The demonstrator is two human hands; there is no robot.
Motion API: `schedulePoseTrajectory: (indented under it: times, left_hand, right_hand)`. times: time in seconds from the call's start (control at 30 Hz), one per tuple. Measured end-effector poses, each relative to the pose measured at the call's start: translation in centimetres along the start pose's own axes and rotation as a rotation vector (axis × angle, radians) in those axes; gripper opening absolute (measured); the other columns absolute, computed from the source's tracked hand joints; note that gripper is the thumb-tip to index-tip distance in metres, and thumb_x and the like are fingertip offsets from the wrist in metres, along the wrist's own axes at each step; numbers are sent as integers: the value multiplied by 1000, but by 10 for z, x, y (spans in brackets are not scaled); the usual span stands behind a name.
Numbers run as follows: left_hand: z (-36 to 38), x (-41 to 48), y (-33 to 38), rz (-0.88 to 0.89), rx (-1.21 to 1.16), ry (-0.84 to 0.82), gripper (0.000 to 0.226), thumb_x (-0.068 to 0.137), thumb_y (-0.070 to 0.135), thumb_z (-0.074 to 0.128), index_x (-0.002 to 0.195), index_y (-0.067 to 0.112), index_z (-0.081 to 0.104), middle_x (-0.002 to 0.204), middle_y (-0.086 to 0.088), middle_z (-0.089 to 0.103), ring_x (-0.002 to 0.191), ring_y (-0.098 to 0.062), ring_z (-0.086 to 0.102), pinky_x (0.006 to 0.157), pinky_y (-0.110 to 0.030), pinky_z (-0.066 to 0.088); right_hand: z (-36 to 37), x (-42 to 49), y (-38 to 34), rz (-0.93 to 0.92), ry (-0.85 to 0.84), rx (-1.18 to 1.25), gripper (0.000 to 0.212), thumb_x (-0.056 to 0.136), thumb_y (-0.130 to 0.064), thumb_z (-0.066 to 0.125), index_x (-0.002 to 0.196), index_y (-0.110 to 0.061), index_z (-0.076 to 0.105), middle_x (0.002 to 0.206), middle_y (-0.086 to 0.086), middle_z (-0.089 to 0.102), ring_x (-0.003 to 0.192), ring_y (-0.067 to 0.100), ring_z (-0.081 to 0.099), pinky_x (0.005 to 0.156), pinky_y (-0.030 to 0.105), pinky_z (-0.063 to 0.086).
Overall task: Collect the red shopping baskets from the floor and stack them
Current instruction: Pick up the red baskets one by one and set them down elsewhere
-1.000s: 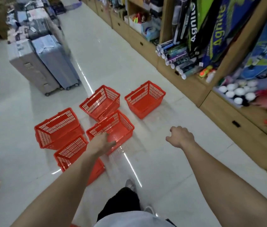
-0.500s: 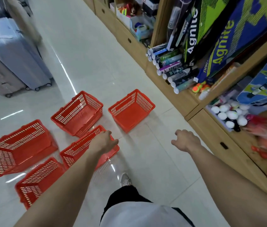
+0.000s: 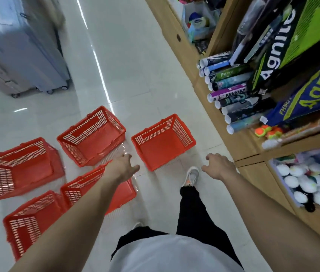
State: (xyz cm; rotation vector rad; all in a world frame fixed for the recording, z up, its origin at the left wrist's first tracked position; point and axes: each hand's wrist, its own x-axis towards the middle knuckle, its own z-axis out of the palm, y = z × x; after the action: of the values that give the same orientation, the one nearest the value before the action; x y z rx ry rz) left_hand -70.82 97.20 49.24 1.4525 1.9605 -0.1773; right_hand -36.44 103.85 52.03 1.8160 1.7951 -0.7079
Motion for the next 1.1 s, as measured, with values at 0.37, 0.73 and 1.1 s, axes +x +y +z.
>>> schedulePoseTrajectory:
  times: [0.37, 0.73, 1.1]
  left_hand:
    - [53, 152, 42, -478, -184, -72, 67, 86, 52, 59, 138, 12, 50, 138, -16, 55, 125, -34, 53, 102, -46, 44]
    - [216, 334, -3, -730, -371, 90, 63, 87, 46, 65, 133, 6, 49, 132, -21, 57, 118, -39, 56, 98, -48, 46]
    - [409, 457, -48, -767, -596, 418, 59, 92, 24, 57, 143, 18, 28, 134, -20, 56, 116, -44, 58, 97, -52, 45]
  right_hand:
    - [-66, 308, 39, -180, -177, -44, 51, 87, -39, 56, 131, -13, 54, 129, 14, 59, 114, 36, 57, 91, 43, 50]
    - [75, 560, 51, -201, -123, 95, 74, 84, -39, 65, 147, -10, 39, 140, 18, 53, 123, 37, 54, 101, 45, 45]
    - [235, 684, 50, -254, 127, 268, 42, 94, -20, 59, 130, -5, 43, 122, 24, 62, 107, 43, 61, 83, 40, 46]
